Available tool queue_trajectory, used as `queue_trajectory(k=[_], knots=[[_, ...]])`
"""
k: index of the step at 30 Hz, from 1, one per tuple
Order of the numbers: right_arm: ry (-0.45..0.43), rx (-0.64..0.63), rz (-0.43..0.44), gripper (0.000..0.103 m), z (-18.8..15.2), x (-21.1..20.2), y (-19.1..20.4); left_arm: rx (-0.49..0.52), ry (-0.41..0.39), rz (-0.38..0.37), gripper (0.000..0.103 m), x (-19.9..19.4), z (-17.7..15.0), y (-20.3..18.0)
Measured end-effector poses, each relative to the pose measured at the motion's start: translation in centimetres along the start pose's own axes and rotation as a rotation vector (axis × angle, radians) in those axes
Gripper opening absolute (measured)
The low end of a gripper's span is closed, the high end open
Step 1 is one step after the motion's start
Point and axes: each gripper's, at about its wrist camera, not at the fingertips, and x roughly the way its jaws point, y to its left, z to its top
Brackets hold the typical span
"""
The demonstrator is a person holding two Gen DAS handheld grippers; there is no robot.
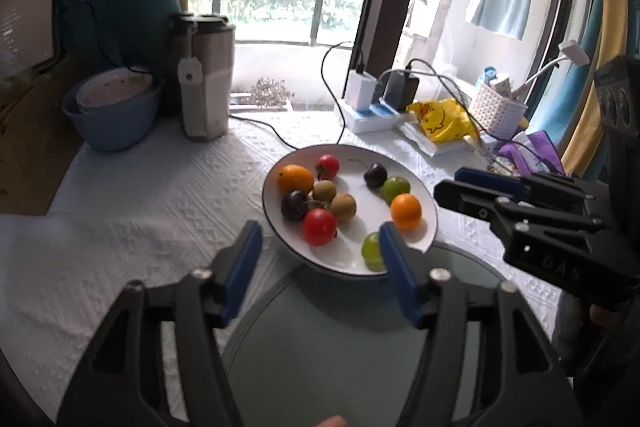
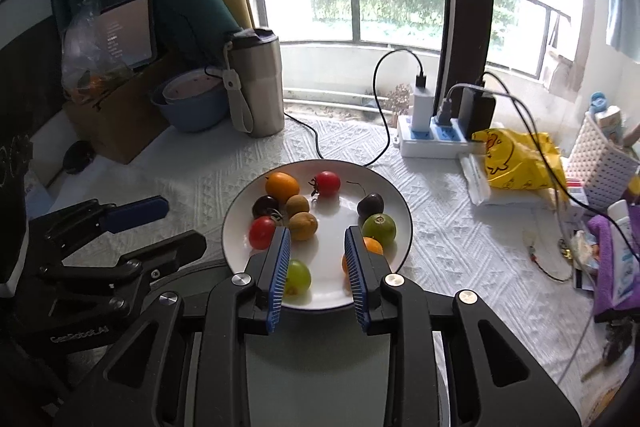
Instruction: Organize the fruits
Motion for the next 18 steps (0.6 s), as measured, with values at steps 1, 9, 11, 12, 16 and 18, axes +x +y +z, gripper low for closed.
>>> queue_trajectory(k=[1,9,11,12,16,18], knots=[[-0.005,-0.002,-0.002,0.031,0.0,-0.3,0.1,0.002,-0.010,0.002,0.070,-0.6,0.0,0.0],[-0.064,-0.013,-0.028,0.032,-0.7,-4.7,1.4,0.025,-0.096,0.014,0.086,-5.0,-0.3,-0.8],[-0.077,-0.015,-0.034,0.033,-0.8,-5.7,1.7,0.033,-0.119,0.020,0.089,-6.2,-0.5,-1.1],[-0.086,-0.015,-0.037,0.035,-0.9,-6.4,1.9,0.034,-0.128,0.020,0.089,-6.7,-0.5,-1.2],[-0.117,-0.014,-0.045,0.041,-1.3,-8.3,2.3,0.045,-0.163,0.027,0.089,-9.0,-0.9,-1.7],[-0.136,-0.017,-0.053,0.041,-1.6,-9.7,2.6,0.049,-0.174,0.028,0.089,-9.8,-1.0,-1.9]])
